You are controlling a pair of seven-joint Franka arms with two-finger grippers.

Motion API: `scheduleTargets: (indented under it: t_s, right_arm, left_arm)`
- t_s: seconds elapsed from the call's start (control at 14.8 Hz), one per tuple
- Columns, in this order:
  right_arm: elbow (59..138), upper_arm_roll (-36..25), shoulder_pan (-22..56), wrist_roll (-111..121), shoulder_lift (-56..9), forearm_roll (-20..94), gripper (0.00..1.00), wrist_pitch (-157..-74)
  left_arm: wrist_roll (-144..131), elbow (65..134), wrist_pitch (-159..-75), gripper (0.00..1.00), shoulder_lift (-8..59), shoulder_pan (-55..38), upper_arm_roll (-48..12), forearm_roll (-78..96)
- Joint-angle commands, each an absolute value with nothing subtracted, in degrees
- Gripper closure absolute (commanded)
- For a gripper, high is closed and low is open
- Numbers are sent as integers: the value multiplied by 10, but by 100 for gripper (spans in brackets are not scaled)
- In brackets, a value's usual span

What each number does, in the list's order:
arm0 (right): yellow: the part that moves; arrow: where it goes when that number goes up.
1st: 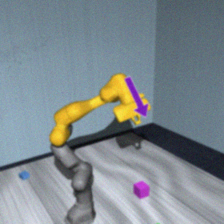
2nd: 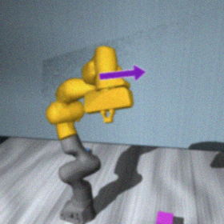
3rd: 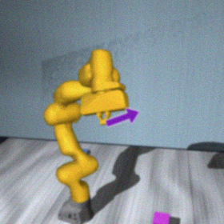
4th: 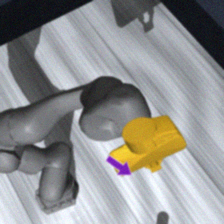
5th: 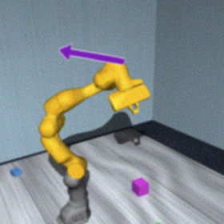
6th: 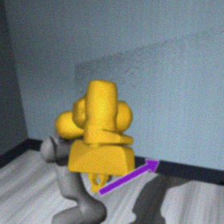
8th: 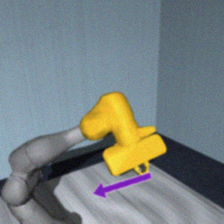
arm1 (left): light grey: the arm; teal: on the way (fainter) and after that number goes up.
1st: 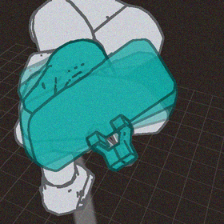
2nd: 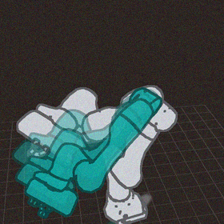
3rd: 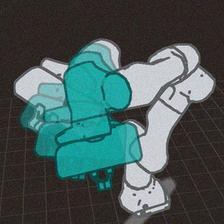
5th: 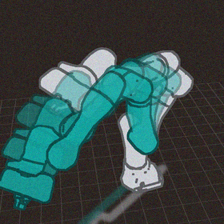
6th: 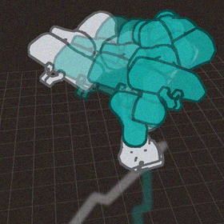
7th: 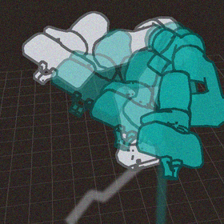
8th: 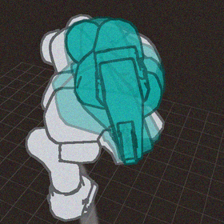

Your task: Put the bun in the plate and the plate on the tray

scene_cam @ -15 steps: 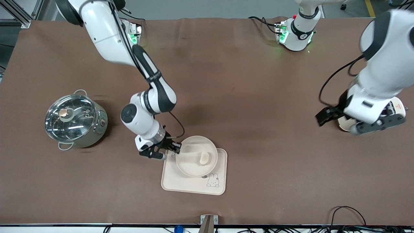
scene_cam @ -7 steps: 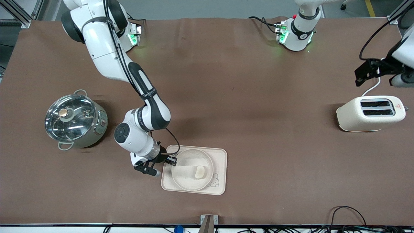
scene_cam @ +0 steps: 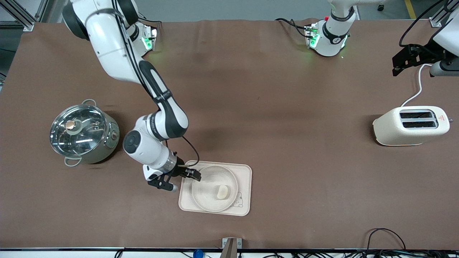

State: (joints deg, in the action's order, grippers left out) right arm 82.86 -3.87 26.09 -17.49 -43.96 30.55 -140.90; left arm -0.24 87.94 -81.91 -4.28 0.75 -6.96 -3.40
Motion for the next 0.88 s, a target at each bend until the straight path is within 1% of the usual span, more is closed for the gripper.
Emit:
scheduleTargets:
  t_s: [0.0,0.2,0.41,0.47,0.61,0.68,0.81]
  right_arm:
    - [954,-63,239,-142,-267,295,0,-1294]
    - [958,-144,233,-111,-161,174,0,-1126]
    - [941,-185,216,-84,-96,95,0,-1015]
    - [938,-189,209,-84,-70,69,0,-986]
    - [929,-175,165,-83,-31,42,0,-939]
    - [920,-151,135,-74,-18,28,0,-923]
    - [899,-87,50,-37,8,6,0,-888]
  left_arm:
    - [2,882,-822,0,-44,3,-63,-25]
    - [1,882,-821,0,-48,3,-66,-24]
    - [6,883,-817,0,-50,5,-62,-19]
    - [6,884,-815,0,-50,5,-62,-19]
    - [6,885,-813,0,-54,5,-62,-16]
    - [5,884,-814,0,-54,5,-62,-15]
    - [5,884,-814,0,-54,4,-62,-14]
